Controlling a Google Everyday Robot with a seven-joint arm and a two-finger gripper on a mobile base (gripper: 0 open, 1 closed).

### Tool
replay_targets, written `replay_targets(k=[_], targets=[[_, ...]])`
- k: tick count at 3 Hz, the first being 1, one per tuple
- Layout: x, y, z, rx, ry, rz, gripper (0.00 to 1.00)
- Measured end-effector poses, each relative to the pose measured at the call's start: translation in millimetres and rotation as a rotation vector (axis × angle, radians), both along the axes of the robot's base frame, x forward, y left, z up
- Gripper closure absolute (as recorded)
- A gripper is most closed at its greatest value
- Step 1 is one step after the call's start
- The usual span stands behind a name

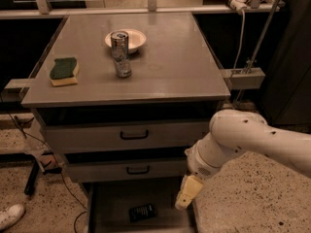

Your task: Pick rxbar chocolate from bottom drawer and place on counter

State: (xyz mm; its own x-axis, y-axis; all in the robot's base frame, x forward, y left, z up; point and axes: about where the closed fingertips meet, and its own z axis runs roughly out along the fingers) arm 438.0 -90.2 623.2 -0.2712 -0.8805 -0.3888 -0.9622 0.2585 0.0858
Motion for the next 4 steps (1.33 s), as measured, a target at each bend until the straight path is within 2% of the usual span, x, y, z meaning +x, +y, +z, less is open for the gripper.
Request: replay_targets(k=[1, 2, 4], targets=[[-1, 3, -6, 0.022, -0.001, 0.0, 0.0], [-12, 22, -51, 0.078, 0.034, -0.037, 0.0], [10, 54, -130, 0.18, 0.012, -0.118, 0.0]])
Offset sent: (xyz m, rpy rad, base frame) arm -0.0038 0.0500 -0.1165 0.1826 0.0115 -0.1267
